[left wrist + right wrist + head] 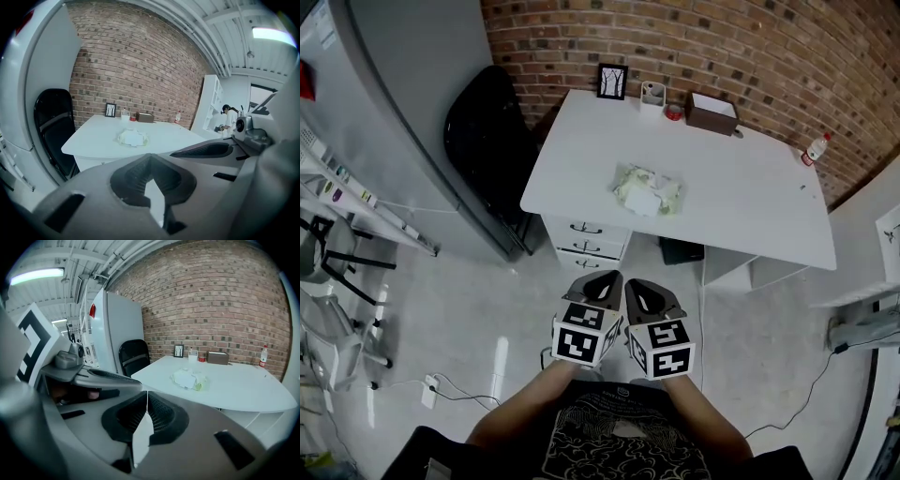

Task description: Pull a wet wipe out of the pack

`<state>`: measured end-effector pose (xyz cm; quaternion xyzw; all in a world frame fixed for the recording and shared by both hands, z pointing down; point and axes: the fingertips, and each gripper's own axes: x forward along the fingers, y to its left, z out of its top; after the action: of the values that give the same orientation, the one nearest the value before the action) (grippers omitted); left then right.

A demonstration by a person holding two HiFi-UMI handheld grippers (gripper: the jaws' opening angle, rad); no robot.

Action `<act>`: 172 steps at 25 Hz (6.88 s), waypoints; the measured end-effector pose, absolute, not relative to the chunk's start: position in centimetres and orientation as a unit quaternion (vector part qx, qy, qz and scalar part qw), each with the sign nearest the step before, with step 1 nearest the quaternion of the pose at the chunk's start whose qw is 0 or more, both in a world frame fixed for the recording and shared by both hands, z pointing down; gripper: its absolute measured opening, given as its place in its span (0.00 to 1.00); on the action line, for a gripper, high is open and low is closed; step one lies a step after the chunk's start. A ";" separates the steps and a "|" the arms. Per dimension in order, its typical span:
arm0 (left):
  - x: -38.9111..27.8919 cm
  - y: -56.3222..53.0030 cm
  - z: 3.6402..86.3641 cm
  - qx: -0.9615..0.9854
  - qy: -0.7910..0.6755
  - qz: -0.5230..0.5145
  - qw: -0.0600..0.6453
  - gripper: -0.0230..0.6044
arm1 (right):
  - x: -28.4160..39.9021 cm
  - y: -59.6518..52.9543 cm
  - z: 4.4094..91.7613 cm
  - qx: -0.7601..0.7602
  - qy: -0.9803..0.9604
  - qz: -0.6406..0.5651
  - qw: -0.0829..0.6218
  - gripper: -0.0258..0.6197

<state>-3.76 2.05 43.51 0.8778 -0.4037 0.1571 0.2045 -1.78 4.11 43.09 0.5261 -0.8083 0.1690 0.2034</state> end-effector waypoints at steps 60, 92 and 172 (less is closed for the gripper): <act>2.8 -21.8 47.8 0.871 -0.393 0.196 0.218 0.06 | 6.4 -21.3 47.9 0.550 -0.782 0.206 0.207 0.07; 4.0 -27.4 49.5 0.863 -0.396 0.209 0.235 0.06 | 8.4 -27.1 51.5 0.555 -0.753 0.230 0.270 0.18; 3.5 -21.3 45.6 0.887 -0.379 0.174 0.198 0.06 | 9.2 -22.5 43.2 0.606 -0.760 0.157 0.175 0.07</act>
<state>3.48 -21.34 45.57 0.8869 -0.3790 0.1744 0.1984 9.18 -22.48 43.21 0.6058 -0.7600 0.1571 0.1752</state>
